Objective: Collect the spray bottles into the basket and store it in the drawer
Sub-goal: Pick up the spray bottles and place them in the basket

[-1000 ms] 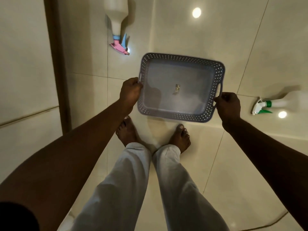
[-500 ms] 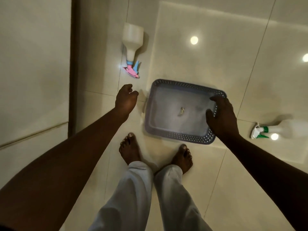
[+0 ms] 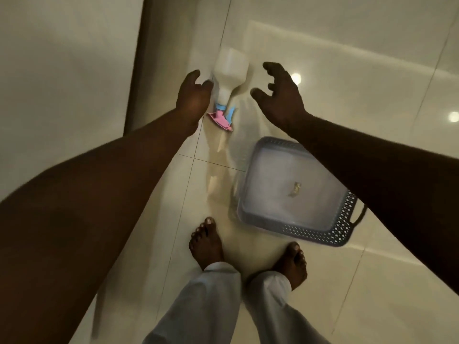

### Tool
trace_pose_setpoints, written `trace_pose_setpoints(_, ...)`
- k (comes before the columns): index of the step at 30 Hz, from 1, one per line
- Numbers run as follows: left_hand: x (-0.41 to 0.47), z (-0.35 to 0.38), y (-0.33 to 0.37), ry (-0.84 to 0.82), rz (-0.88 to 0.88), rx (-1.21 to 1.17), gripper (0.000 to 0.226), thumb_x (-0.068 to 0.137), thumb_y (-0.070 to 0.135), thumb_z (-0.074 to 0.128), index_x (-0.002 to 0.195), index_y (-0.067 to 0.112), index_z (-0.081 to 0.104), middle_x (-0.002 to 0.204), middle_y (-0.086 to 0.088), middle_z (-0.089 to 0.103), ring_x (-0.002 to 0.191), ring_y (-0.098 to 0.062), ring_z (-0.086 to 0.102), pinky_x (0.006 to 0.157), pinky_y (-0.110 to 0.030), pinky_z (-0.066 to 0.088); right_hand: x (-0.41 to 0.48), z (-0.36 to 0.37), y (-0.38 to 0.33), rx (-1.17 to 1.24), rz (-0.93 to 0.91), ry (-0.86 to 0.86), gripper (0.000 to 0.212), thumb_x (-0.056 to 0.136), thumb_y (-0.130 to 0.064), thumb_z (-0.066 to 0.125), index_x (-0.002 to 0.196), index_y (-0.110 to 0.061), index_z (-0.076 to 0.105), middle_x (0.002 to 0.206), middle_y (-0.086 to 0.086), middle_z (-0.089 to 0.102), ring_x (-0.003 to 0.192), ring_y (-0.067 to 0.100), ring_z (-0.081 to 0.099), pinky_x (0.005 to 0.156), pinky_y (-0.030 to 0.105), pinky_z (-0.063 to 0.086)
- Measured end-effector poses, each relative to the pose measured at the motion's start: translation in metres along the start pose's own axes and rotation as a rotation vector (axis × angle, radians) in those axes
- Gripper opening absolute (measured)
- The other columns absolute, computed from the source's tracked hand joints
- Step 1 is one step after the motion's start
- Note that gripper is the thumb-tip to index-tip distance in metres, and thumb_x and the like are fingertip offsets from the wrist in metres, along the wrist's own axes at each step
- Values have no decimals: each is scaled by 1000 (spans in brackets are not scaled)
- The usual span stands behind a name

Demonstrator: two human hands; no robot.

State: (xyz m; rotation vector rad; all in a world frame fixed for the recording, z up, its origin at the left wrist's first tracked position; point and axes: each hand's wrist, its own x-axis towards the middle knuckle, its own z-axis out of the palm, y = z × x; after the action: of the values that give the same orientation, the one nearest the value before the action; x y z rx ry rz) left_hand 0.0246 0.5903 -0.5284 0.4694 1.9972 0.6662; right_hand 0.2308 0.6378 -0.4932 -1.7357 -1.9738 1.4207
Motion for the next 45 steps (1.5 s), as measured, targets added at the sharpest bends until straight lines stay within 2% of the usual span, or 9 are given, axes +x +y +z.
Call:
trace_pose_setpoints(8, 29, 29, 1, -156, -58, -223, 60, 106, 32, 50, 163, 26, 30, 161, -5, 45, 138, -26, 54, 113, -45, 50, 47, 53, -2, 296, 109, 12, 81, 102, -30, 67, 167, -19, 21, 169, 5, 34, 152, 21, 38, 119, 32, 43)
trace_pose_setpoints(11, 32, 34, -6, -219, -69, -229, 60, 109, 31, 44, 165, 32, 21, 158, -6, 49, 134, -28, 58, 82, -34, 64, 53, 65, -1, 403, 131, -35, 81, 105, -26, 64, 169, -22, 14, 167, 10, 36, 149, 28, 44, 116, 43, 49)
trace_pose_setpoints(16, 20, 22, -9, -170, -5, -226, 62, 108, 22, 46, 165, 30, 23, 165, -1, 41, 137, -27, 57, 107, -46, 55, 37, 63, -14, 569, 198, -65, 76, 106, -20, 61, 168, -20, 17, 145, 17, 60, 100, 21, 69, 89, 34, 63)
trace_pose_setpoints(24, -70, -21, 26, -249, 10, -125, 58, 99, 14, 69, 152, 24, 50, 134, -12, 69, 95, -28, 78, 72, -35, 65, -40, 10, -39, 655, 309, 43, 65, 100, -21, 71, 159, -20, 44, 99, 6, 71, 87, 21, 68, 80, 34, 60)
trace_pose_setpoints(26, -103, -22, 30, -295, -72, -176, 59, 96, 14, 74, 150, 22, 53, 122, -16, 74, 80, -25, 77, 66, -31, 62, -69, -2, -35, 707, 365, 50, 63, 98, -19, 74, 156, -18, 49, 104, 9, 73, 92, 25, 71, 86, 37, 59)
trace_pose_setpoints(29, -150, -16, 32, -375, -193, -210, 58, 93, 14, 76, 147, 14, 55, 117, -21, 76, 82, -30, 75, 70, -34, 64, -113, -17, -24, 761, 476, 72, 60, 96, -18, 76, 153, -15, 54, 128, 16, 72, 116, 31, 71, 101, 45, 60)
trace_pose_setpoints(33, -187, 8, 16, -410, -321, -198, 50, 92, 16, 78, 138, 8, 62, 115, -23, 77, 104, -43, 75, 92, -49, 63, -158, -26, 2, 886, 581, 112, 48, 95, -9, 76, 142, -13, 65, 124, 7, 74, 114, 28, 72, 88, 38, 63)
trace_pose_setpoints(38, -208, 49, -9, -343, -447, -352, 11, 90, 9, 78, 94, 0, 72, 68, -14, 70, 55, -20, 69, 52, -25, 58, -178, -25, 42, 946, 716, 188, 40, 91, -4, 77, 131, -4, 72, 126, 18, 75, 116, 38, 72, 95, 44, 63)
trace_pose_setpoints(45, -190, 91, -36, -210, -482, -450, 21, 88, -3, 77, 101, -18, 69, 90, -30, 73, 64, -33, 76, 56, -33, 64, -164, -6, 89, 1006, 825, 131, 22, 92, -2, 72, 113, 2, 76, 125, 26, 71, 108, 44, 71, 93, 51, 61)
